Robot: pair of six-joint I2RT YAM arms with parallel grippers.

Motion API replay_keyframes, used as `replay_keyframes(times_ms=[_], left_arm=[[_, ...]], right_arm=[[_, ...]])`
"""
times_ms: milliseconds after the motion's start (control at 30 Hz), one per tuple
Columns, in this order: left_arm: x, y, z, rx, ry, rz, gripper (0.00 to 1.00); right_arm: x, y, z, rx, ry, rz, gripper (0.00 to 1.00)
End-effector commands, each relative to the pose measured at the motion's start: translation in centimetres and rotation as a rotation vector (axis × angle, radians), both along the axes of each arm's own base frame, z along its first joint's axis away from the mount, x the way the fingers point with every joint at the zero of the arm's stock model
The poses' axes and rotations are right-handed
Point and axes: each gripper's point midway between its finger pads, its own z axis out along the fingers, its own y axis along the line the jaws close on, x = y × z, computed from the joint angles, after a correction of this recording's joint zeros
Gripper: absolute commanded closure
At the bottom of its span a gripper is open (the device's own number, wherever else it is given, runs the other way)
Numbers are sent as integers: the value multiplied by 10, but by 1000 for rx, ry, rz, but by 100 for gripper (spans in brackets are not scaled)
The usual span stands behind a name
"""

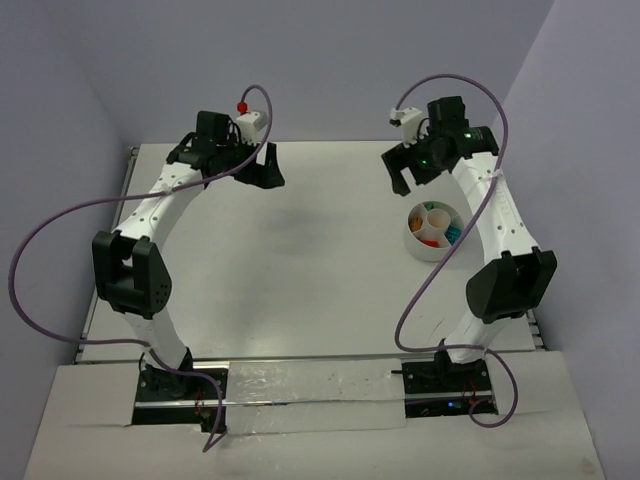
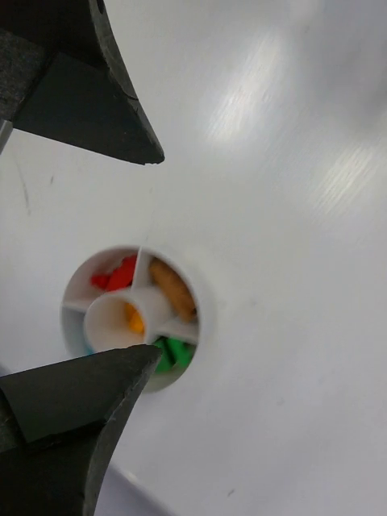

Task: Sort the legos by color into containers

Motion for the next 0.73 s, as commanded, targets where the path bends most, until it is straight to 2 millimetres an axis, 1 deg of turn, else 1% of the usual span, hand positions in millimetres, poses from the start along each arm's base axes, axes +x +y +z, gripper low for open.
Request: replay_keyframes(times_ms=[0, 67, 133, 167, 200, 233, 267, 300, 400, 500, 600, 700], left_arm=[[-2, 18, 36, -59, -30, 104, 1], [-1, 34, 34, -57, -8, 183, 1], [-4, 50, 30, -39, 0, 229, 1], [-4, 63, 27, -1, -14, 268, 1], [-9, 71, 28, 21, -32, 276, 1], [-13, 74, 22, 37, -26, 275, 1], [-19, 81, 16, 46, -22, 290, 1], [-21, 89, 21, 46, -39, 312, 1], [-33, 109, 2, 69, 2, 375, 1], [-43, 121, -10, 83, 40, 405, 1], [-43, 131, -14, 88, 50, 439, 1], [-39, 138, -15, 92, 63, 490, 1]], right_arm=[[-9, 72, 22, 185, -14, 28, 0], [-7, 104, 18, 250, -10, 27, 0], [-7, 123, 15, 279, 0, 33, 0], [-5, 128, 9, 283, 7, 29, 0], [-4, 134, 6, 288, 9, 33, 0], [-4, 136, 2, 289, 15, 30, 0], [-4, 141, -5, 289, 30, 32, 0], [-5, 145, -11, 290, 43, 36, 0], [-11, 158, -25, 292, 91, 60, 0], [-18, 171, -33, 291, 119, 96, 0], [-23, 177, -39, 289, 139, 115, 0], [-26, 182, -40, 289, 144, 129, 0]])
